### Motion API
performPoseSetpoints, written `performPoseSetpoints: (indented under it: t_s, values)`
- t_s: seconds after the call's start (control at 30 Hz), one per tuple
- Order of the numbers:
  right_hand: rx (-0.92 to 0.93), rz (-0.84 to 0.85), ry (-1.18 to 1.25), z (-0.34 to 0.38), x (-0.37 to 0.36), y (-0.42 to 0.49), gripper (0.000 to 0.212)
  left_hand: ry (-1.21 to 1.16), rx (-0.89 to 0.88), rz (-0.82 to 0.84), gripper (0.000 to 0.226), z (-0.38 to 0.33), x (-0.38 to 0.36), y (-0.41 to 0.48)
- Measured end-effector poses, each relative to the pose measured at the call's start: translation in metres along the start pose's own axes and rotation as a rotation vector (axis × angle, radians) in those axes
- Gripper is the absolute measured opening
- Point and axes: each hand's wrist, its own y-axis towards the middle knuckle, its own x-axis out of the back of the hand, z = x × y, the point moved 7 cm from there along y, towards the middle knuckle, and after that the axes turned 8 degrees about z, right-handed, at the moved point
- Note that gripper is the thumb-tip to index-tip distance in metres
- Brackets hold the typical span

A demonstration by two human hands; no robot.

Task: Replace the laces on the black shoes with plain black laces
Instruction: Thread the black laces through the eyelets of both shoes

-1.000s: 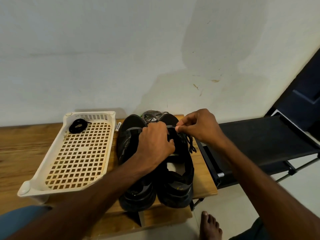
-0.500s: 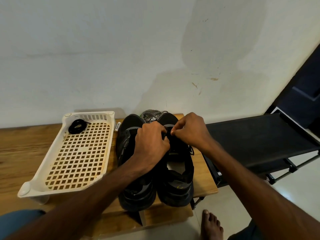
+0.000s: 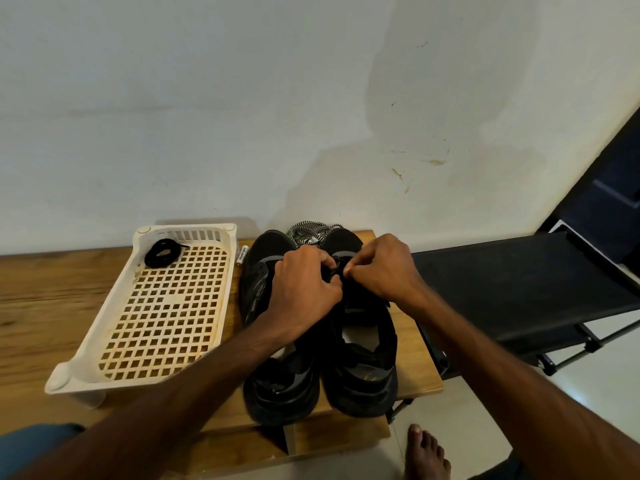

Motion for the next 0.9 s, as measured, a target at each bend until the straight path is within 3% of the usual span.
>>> performPoseSetpoints:
  t_s: [0.27,0.43,0.53,0.73,0.8,0.9]
  values:
    - [-0.033,-0.039,0.119,-0.01,-0.012,0.005,0.006,-0.021,-0.028,0.033,0.031,0.0,0.001,-0.001]
    - [-0.046,0.064,0.271,-0.018,-0.014,0.008,0.006,-0.394,0.132,0.23,0.016,0.022,-0.005,0.01]
    - [-0.061,0.135,0.272,-0.02,-0.016,0.009,0.013,-0.328,0.073,0.186,0.005,0.022,-0.006,0.012]
    - [-0.021,0.113,0.093,-0.02,-0.01,0.015,0.015,-0.25,0.079,0.144,0.023,0.019,-0.004,0.018]
    - [-0.007,0.128,0.081,-0.02,-0.009,0.015,0.014,-0.483,0.151,0.065,0.021,0.024,0.014,0.024]
    - [0.041,0.136,0.046,-0.018,-0.004,0.014,0.007,-1.06,0.202,-0.037,0.019,0.034,0.052,0.035]
